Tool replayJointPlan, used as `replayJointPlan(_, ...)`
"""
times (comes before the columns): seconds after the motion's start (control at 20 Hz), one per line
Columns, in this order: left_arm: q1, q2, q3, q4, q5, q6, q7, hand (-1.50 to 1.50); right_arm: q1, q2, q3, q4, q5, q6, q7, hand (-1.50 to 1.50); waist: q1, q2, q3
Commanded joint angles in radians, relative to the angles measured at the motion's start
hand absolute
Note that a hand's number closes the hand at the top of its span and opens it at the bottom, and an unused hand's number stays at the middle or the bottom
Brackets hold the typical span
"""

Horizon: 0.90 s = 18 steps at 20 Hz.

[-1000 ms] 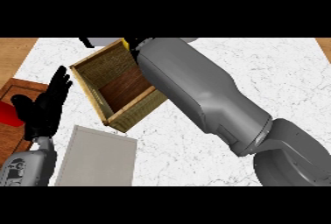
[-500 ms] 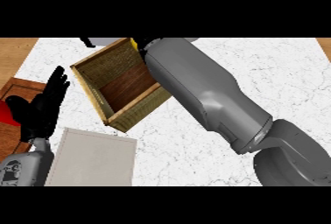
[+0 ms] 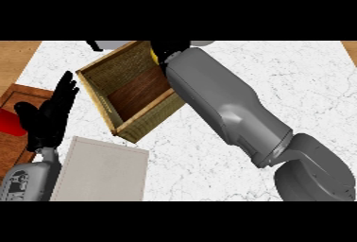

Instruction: Pick the lemon from the placemat and place it in the basket

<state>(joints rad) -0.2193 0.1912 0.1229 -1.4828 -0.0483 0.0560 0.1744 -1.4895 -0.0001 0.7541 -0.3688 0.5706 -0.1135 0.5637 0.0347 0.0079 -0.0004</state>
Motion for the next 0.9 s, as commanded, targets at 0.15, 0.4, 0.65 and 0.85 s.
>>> replayJointPlan(0.15,-0.018,0.014,0.020,0.005,0.020,-0.015,0.014,0.00,0.020,0.000,-0.033,0.013,-0.012,0.058,-0.012,1.50,0.001,0.001,-0.001)
replayJointPlan(0.4,-0.012,0.016,-0.001,-0.029,0.009,-0.017,0.038,0.00,0.026,0.000,-0.040,-0.009,-0.033,0.058,0.036,1.50,0.024,0.004,-0.001)
replayJointPlan(0.65,0.035,-0.022,0.000,0.032,0.007,-0.008,-0.070,0.00,0.030,0.000,-0.073,0.048,-0.043,0.127,0.054,1.50,0.014,0.003,-0.001)
replayJointPlan(0.85,0.014,-0.029,-0.024,-0.027,-0.019,0.023,0.006,0.00,0.093,0.000,-0.063,-0.017,-0.043,0.124,0.150,1.50,0.005,-0.004,0.000)
